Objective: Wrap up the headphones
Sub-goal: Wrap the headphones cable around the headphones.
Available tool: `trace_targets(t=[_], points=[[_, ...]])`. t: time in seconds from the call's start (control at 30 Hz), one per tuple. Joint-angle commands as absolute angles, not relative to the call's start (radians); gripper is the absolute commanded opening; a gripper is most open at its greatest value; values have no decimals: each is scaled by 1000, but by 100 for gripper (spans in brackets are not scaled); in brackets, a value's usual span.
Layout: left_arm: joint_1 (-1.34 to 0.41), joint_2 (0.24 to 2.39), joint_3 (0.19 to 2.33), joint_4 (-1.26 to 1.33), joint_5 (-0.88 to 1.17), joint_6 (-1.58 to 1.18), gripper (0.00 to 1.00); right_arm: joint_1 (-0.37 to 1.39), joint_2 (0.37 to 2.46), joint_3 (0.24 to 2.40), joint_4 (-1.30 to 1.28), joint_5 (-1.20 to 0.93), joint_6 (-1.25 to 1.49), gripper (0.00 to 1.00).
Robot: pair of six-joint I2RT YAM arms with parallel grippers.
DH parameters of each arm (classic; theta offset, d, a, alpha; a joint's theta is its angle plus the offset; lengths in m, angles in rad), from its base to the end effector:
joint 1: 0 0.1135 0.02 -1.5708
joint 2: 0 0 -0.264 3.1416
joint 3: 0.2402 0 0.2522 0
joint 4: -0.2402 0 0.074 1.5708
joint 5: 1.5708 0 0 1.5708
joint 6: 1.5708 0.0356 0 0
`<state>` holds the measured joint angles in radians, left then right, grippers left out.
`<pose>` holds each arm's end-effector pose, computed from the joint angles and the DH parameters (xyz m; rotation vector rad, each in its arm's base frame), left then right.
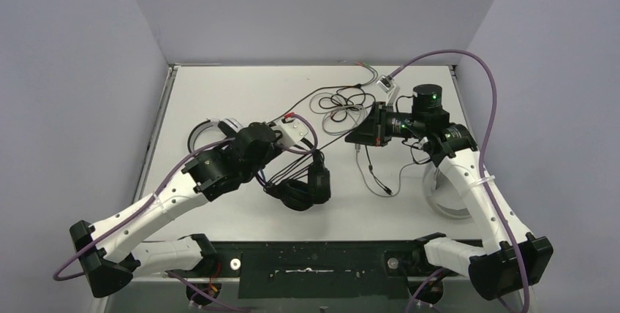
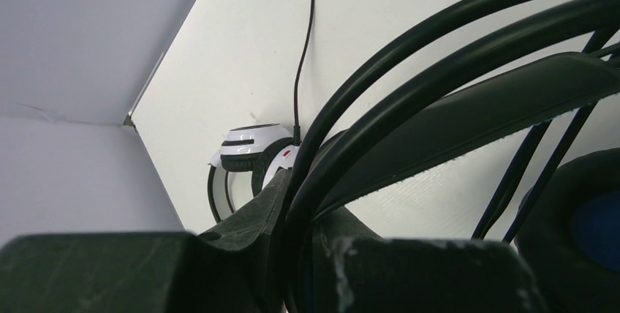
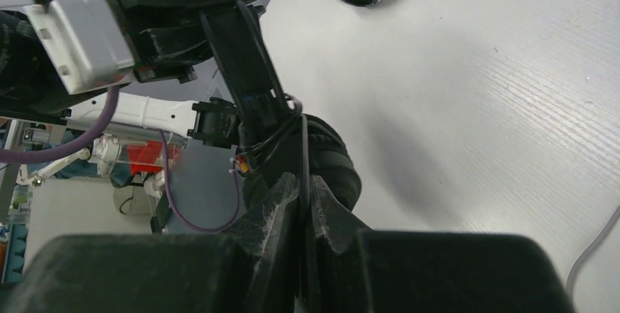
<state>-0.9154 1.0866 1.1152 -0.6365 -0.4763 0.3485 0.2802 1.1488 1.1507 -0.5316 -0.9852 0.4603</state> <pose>0.1513 -0.1700 0.3538 1.0215 1.8444 0.1819 0.2201 0.0942 0.3675 -0.4483 2.1194 1.4655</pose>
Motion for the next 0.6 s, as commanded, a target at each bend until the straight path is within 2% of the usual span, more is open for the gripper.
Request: trace_targets(t=[0.0,0.1,0.27,0.4,0.57], points=[[-909,1152,1153,-695,-642,341,0,270,1079,1225,-470,-1020,476,0],[-905,1235,1206,-736,-704,275,0,337,1064,1214,-408,-1005,528,0],[-852,1373,1374,-871,-788,50,0,483,1064,1177,-300,-858,629,0],[-819,1408,1492,-929,-753,-109,0,557,1038,1078,-120,-710,741,0],[-781,1428,1595,-938,-675,-251,0,695,1052,1047,-46,-497,765,0]])
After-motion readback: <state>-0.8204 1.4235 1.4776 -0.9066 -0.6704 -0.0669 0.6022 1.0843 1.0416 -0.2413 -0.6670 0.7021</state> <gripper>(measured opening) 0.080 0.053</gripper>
